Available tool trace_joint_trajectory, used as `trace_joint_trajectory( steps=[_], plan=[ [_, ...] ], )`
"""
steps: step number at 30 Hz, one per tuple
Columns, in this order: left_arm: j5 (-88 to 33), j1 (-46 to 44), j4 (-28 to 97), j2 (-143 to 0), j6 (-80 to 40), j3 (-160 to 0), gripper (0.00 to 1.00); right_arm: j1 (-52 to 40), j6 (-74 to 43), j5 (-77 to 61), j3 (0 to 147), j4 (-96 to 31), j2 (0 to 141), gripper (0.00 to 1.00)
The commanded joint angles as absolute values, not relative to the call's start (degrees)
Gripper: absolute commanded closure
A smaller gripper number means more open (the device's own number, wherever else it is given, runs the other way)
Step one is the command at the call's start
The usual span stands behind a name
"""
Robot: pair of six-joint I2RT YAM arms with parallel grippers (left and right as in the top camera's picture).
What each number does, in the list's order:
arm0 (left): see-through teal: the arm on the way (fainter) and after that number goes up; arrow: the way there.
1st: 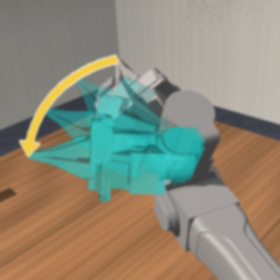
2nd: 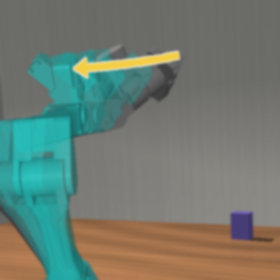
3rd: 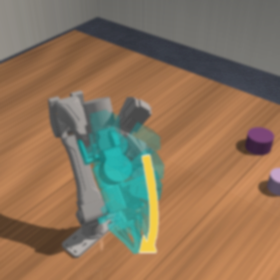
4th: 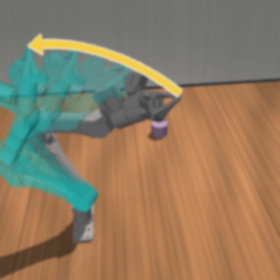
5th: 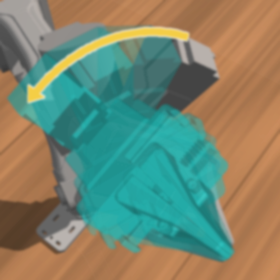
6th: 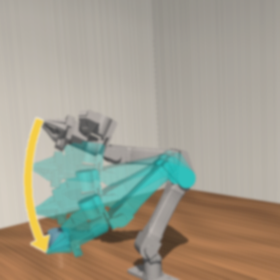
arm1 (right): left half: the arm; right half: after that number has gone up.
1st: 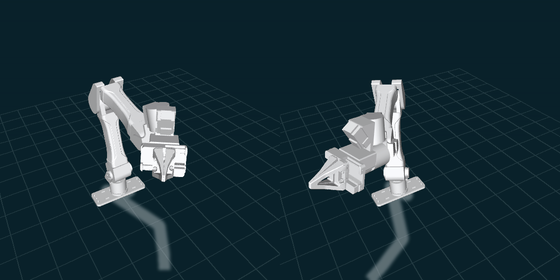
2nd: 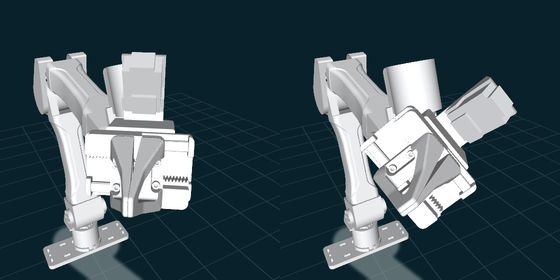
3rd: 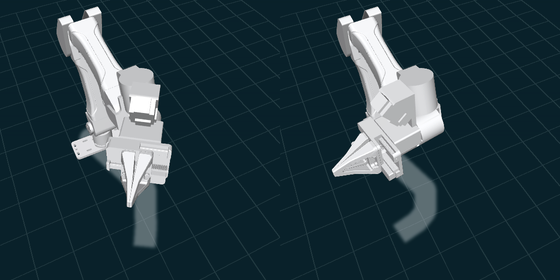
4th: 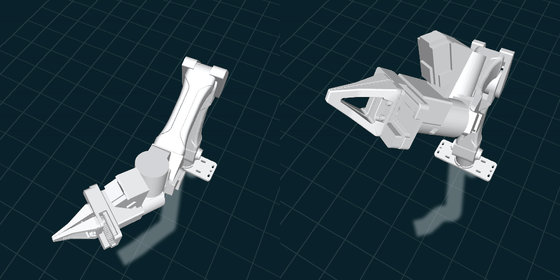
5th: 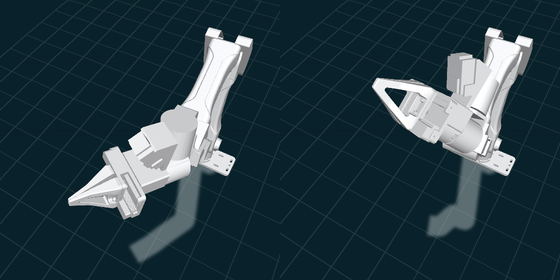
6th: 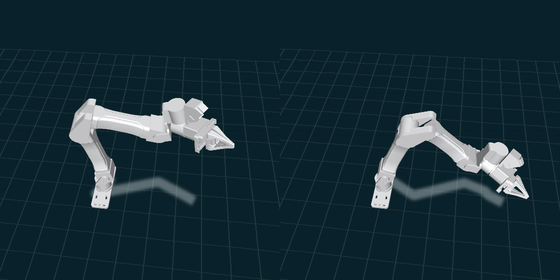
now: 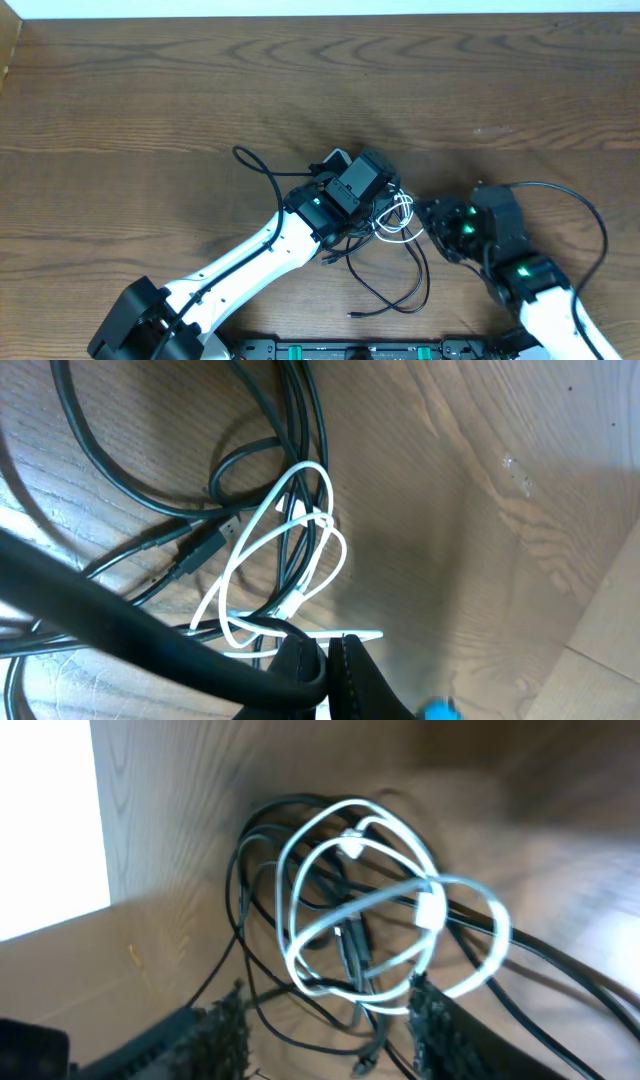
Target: Untangle cables
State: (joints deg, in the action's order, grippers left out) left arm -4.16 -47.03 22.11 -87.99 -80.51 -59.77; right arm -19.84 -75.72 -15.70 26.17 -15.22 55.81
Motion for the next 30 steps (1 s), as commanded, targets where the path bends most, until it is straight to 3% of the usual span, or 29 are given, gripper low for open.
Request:
trace_joint_trajectory(
  steps=[1, 8, 10, 12, 20, 30],
  plan=[
    [-4.08, -46.96, 22.46, -87.55, -79.26, -60.88, 0.92, -20.36, -76.88, -18.96, 26.13, -10.83, 60.93, 0.49],
    [-4.05, -46.96, 22.46, -87.55, -79.26, -60.88, 0.92, -20.36, -76.88, -23.86, 26.13, -2.72, 69.84, 0.67],
    [-4.05, -46.96, 22.46, -87.55, -79.26, -60.88, 0.92, -20.36, -76.88, -24.01, 26.13, -2.22, 70.87, 0.77],
    [-4.05, -46.96, 22.50, -87.55, -79.15, -60.88, 0.92, -20.36, -76.49, -24.23, 26.13, -2.09, 70.94, 0.99],
    [-1.85, -46.94, 26.02, -87.55, -79.07, -60.88, 0.92, -19.77, -61.45, -26.02, 26.24, 1.93, 63.40, 0.99],
    [2.85, -46.94, 30.55, -87.55, -79.07, -60.88, 0.92, -12.40, -48.97, -15.42, 26.89, -6.31, 35.29, 0.99]
  ],
)
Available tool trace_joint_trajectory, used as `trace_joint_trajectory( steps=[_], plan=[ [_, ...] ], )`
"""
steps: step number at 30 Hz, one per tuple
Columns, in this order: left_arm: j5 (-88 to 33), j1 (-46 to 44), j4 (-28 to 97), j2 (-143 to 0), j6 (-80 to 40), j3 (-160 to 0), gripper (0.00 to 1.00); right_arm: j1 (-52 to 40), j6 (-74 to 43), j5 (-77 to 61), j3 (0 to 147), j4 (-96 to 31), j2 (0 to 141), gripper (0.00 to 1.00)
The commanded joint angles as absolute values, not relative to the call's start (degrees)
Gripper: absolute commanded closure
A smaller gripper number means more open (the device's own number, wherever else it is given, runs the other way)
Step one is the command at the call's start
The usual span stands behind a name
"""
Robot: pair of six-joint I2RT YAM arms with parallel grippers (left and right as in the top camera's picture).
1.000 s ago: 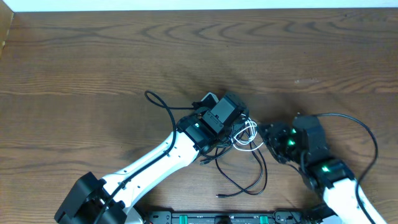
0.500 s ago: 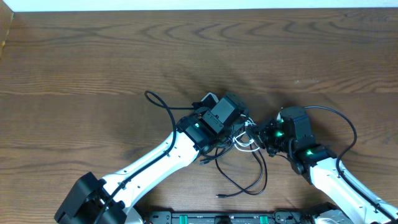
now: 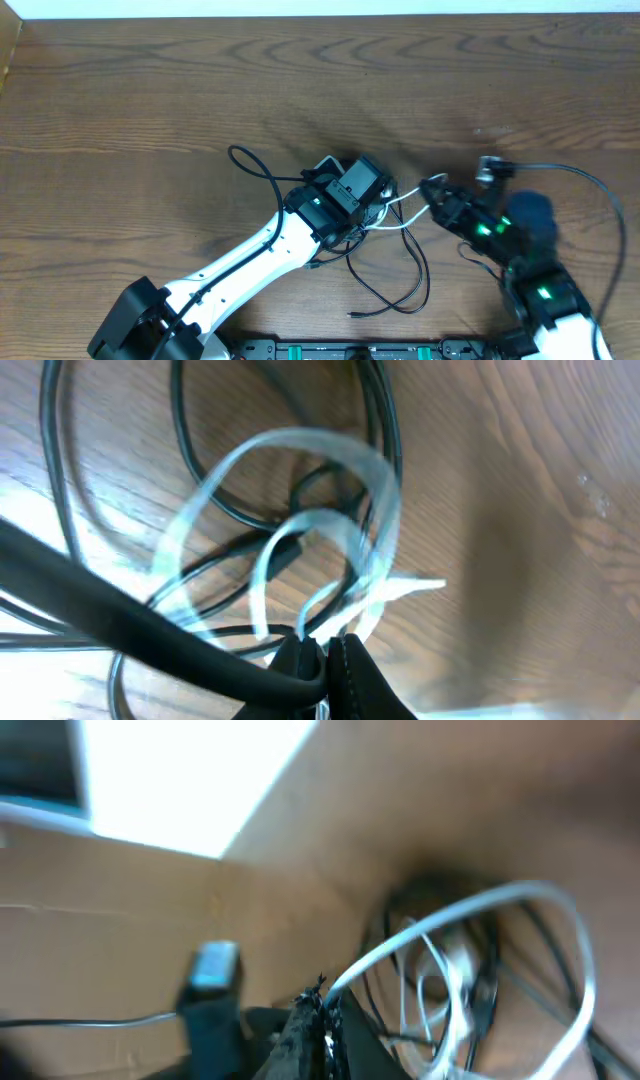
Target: Untangle cables
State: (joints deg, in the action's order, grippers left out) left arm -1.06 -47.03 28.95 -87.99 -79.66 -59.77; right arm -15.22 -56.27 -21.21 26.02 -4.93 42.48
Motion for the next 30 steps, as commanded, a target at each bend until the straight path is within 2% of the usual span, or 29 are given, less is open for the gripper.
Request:
trace_joint_trajectory(
  steps=[1, 5, 12, 17, 21, 25, 27, 30],
  plan=[
    [3.40, -46.94, 31.14, -87.55, -79.07, -60.88, 0.92, -11.20, -46.57, -13.87, 27.57, -7.38, 32.71, 0.99],
    [7.40, -46.94, 34.22, -87.59, -79.07, -60.88, 0.92, -7.09, -39.51, -6.68, 31.92, -14.59, 26.20, 0.98],
    [15.25, -46.94, 37.34, -87.59, -79.09, -60.88, 0.92, -2.11, -30.33, 5.34, 42.54, -30.13, 25.10, 0.99],
    [15.46, -46.94, 36.67, -87.59, -79.94, -60.88, 0.92, -1.34, -30.13, 3.88, 45.08, -33.58, 25.12, 0.99],
    [9.47, -46.94, 33.52, -87.53, -79.26, -60.88, 0.92, -1.32, -34.00, -0.47, 45.04, -39.66, 25.82, 0.99],
    [0.58, -46.92, 25.39, -87.11, -68.53, -60.88, 0.92, -1.32, -35.33, -0.60, 44.99, -46.48, 26.63, 0.97],
    [-9.72, -46.63, 16.27, -85.91, -60.45, -60.88, 0.92, -1.34, -35.29, -1.58, 44.99, -49.91, 26.63, 0.90],
    [-16.36, -45.95, 9.17, -83.90, -56.03, -60.88, 0.92, -1.34, -35.22, -3.07, 44.97, -51.46, 26.63, 0.86]
  ],
)
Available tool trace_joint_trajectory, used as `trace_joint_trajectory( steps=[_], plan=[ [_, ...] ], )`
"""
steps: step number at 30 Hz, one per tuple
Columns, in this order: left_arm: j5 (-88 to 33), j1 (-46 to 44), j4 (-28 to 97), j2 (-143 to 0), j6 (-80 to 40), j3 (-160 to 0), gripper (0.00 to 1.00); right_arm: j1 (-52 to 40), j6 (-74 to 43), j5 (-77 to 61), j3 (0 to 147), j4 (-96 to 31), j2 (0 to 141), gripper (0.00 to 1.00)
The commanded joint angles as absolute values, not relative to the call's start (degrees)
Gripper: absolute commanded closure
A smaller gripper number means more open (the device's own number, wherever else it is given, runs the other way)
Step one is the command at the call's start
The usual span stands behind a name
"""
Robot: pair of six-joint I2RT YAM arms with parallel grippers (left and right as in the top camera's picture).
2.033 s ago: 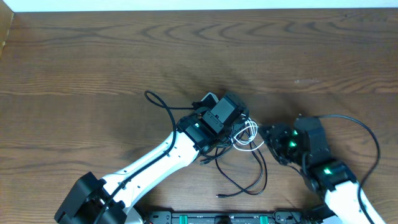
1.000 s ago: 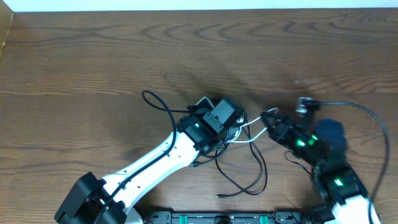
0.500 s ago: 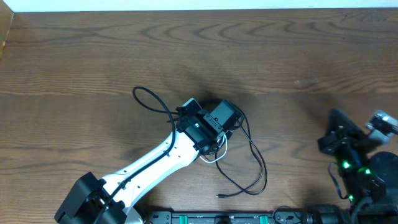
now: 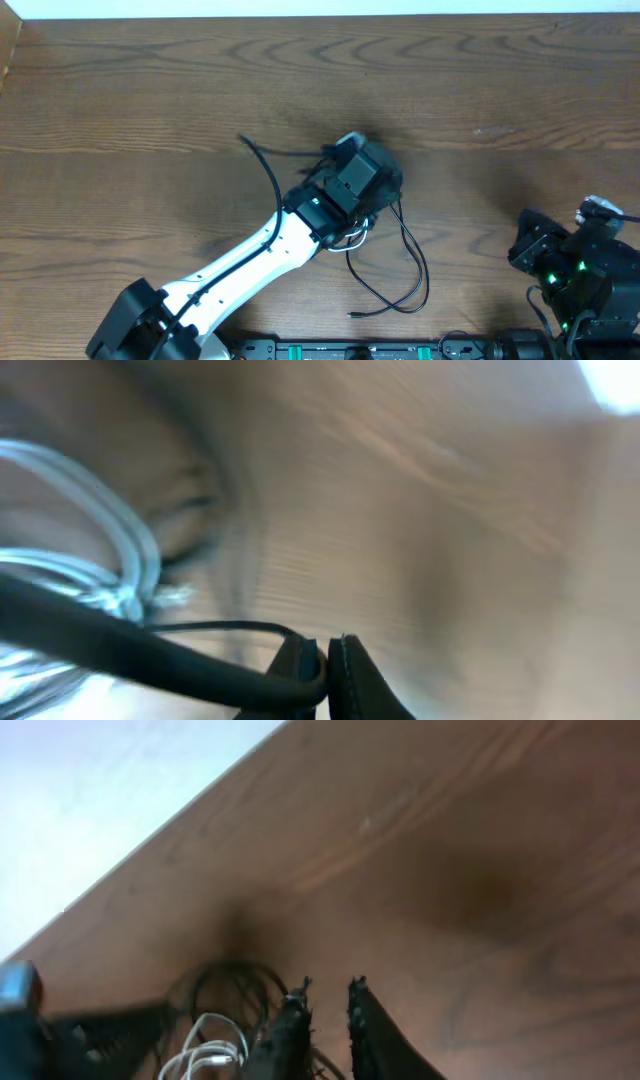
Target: Untangle cables
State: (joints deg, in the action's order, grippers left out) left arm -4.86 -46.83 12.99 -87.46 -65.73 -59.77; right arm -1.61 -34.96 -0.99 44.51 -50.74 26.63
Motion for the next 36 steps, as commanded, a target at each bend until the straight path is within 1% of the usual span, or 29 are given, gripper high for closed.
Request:
trace_joint_trajectory(
  steps=[1, 6, 9, 13, 14, 16, 18, 19, 21, 23, 28, 30, 33, 34, 35, 36],
  plan=[
    [-17.06, -45.71, 7.88, -83.05, -55.29, -60.88, 0.92, -1.34, -35.03, -3.66, 44.88, -51.55, 26.63, 0.84],
    [-16.97, -43.22, 6.90, -78.48, -54.26, -60.88, 0.92, -1.39, -33.15, -8.71, 42.81, -52.31, 26.63, 0.77],
    [-17.28, -41.78, 5.06, -75.66, -55.16, -60.88, 0.92, -1.50, -33.17, -11.88, 39.66, -52.25, 26.63, 0.74],
    [-19.25, -40.36, -3.60, -71.79, -55.13, -60.88, 0.92, -1.50, -34.96, -13.67, 34.06, -51.88, 26.63, 0.70],
    [-20.80, -39.64, -7.55, -70.15, -55.11, -60.88, 0.92, -1.50, -35.42, -15.44, 31.66, -51.35, 26.63, 0.68],
    [-21.93, -38.61, -10.68, -68.23, -55.09, -60.88, 0.92, -1.50, -35.55, -19.20, 28.95, -49.80, 26.63, 0.66],
    [-21.89, -37.60, -10.94, -66.50, -55.09, -60.88, 0.92, -1.50, -35.51, -24.47, 26.24, -46.78, 26.63, 0.60],
    [-21.93, -37.17, -10.59, -65.80, -55.11, -60.88, 0.92, -1.50, -35.46, -27.20, 24.84, -44.62, 26.63, 0.53],
    [-21.96, -36.86, -10.39, -64.88, -55.13, -60.88, 0.92, -1.50, -34.61, -30.87, 22.37, -40.34, 26.63, 0.44],
    [-21.91, -36.88, -10.50, -64.38, -55.51, -60.88, 0.92, -1.50, -34.85, -32.75, 19.97, -36.49, 26.63, 0.42],
    [-21.91, -36.88, -10.61, -64.12, -57.71, -60.88, 0.92, -1.50, -42.72, -38.70, 13.43, -26.63, 26.63, 0.36],
    [-21.96, -36.88, -10.57, -64.14, -57.71, -60.88, 0.92, -1.50, -45.65, -40.21, 11.51, -23.53, 26.63, 0.29],
    [-22.11, -36.88, -10.61, -64.12, -57.74, -60.88, 0.92, -1.50, -50.06, -41.08, 8.80, -18.74, 26.63, 0.23],
    [-22.33, -36.88, -10.61, -64.14, -57.74, -60.88, 0.92, -1.50, -52.64, -41.10, 7.51, -16.10, 26.63, 0.18],
    [-22.81, -36.88, -10.61, -64.14, -57.74, -60.88, 0.92, -1.50, -54.04, -41.06, 6.79, -14.44, 26.63, 0.07],
    [-23.18, -36.88, -10.61, -64.14, -57.74, -60.88, 0.92, -1.50, -54.81, -40.95, 5.96, -12.23, 26.63, 0.01]
  ],
)
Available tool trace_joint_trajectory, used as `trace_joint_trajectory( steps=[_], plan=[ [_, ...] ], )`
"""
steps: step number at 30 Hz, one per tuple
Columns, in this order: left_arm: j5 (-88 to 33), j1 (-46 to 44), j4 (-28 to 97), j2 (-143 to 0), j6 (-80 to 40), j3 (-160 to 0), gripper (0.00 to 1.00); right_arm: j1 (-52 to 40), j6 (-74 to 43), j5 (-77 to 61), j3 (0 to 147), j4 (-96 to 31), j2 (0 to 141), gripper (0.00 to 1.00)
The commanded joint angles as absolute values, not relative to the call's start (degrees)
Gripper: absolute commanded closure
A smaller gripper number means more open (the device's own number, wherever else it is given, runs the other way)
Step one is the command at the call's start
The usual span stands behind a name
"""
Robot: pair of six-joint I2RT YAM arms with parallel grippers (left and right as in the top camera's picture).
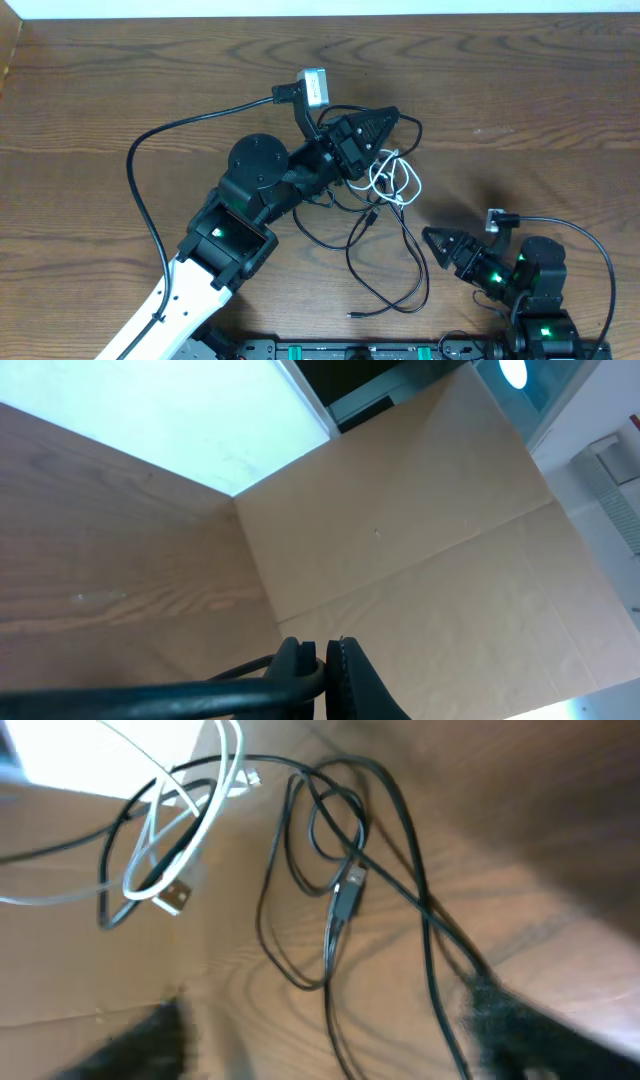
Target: Untangle cables
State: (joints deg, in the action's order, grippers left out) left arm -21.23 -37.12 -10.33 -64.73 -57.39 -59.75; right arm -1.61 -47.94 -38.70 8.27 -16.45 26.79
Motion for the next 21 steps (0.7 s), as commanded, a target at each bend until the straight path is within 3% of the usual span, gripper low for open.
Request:
trace_joint_trajectory(
  steps=[1, 9, 12, 21],
  plan=[
    [-23.62, -36.88, -10.61, -64.12, -57.74, -60.88, 0.92, -1.50, -54.89, -40.80, 5.28, -10.11, 26.63, 0.01],
    [-25.12, -36.88, -10.39, -64.14, -59.24, -60.88, 0.92, -1.58, -62.76, -39.00, 2.87, 3.42, 26.63, 0.01],
    [-25.36, -36.88, -10.39, -64.14, -59.24, -60.88, 0.92, -1.61, -64.73, -35.79, 2.87, 6.87, 26.63, 0.18],
    [-26.55, -36.88, -10.39, -64.14, -60.55, -60.88, 0.92, -2.04, -69.71, -30.92, 2.87, 8.27, 26.87, 0.33]
  ],
)
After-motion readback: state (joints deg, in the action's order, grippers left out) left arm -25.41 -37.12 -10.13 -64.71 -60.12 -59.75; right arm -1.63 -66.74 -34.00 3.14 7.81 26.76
